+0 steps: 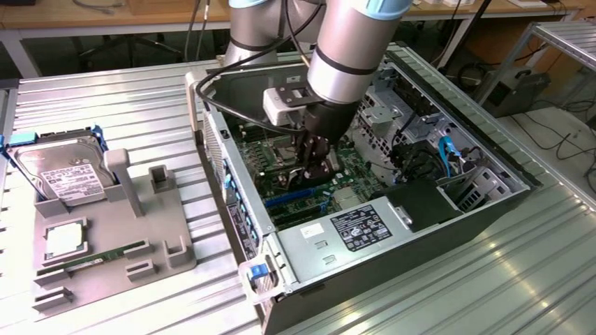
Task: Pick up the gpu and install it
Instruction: 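Press down on the gpu until it lock into place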
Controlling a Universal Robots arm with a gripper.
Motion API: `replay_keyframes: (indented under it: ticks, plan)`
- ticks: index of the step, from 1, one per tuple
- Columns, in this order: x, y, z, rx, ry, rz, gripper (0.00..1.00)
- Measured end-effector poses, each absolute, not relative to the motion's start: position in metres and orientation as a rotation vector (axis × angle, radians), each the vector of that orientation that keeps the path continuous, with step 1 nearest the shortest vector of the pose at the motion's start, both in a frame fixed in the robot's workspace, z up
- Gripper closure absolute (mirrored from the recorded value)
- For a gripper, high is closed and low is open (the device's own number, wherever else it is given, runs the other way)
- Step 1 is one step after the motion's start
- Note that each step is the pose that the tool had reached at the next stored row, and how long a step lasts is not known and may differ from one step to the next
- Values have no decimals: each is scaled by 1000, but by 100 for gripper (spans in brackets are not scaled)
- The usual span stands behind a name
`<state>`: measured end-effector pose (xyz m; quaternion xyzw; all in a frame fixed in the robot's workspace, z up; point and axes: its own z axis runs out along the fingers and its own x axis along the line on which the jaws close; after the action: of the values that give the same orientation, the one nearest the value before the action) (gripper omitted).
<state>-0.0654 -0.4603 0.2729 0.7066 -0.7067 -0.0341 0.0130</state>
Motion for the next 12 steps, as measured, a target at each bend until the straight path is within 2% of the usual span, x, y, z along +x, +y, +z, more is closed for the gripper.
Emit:
replay_keyframes:
  ticks: [12]
  plan:
    - [-69,-462,264,2214,-2187,-111,74]
